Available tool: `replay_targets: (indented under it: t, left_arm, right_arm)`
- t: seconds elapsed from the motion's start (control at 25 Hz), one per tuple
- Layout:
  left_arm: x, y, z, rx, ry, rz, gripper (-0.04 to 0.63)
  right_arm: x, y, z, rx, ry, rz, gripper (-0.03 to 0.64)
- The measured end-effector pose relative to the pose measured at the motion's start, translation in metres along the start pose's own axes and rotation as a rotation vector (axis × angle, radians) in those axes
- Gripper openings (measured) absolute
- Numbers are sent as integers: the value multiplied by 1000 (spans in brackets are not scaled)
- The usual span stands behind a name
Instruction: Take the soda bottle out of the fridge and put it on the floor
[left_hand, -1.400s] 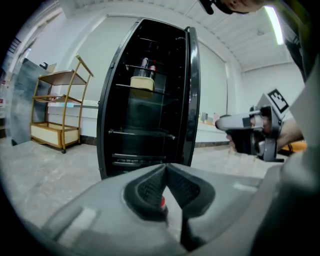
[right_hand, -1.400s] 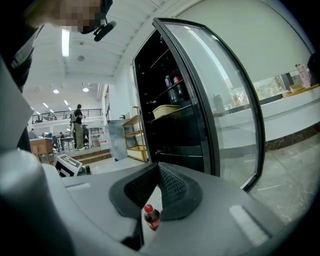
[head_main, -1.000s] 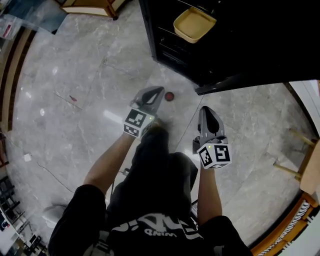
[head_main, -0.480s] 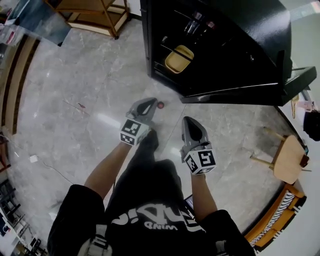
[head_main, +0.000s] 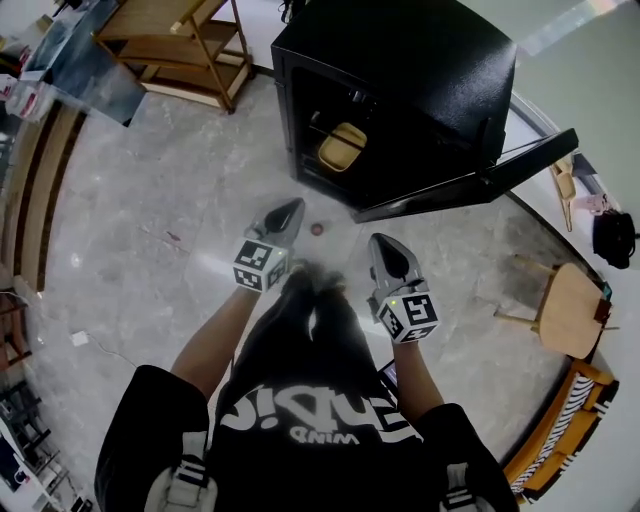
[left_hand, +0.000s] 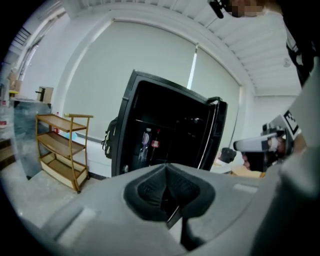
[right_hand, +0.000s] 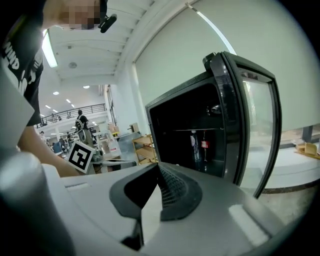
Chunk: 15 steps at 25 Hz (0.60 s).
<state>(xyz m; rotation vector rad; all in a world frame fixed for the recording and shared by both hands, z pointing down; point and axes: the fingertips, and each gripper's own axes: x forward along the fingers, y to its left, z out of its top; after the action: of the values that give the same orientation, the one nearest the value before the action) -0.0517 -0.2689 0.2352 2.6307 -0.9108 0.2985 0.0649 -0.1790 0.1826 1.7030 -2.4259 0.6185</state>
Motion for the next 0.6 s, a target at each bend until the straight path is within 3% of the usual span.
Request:
replay_targets:
  t: [0.36,0.6]
  left_arm:
    - [-6,-49,56,28,-13,-12,3]
    - [-7,-77,80,46,-19,-61,3]
  right_arm:
    - [-52,-33,43,-30,-41,-28,0]
    - [-82,-53,62,-33,-64,-55,0]
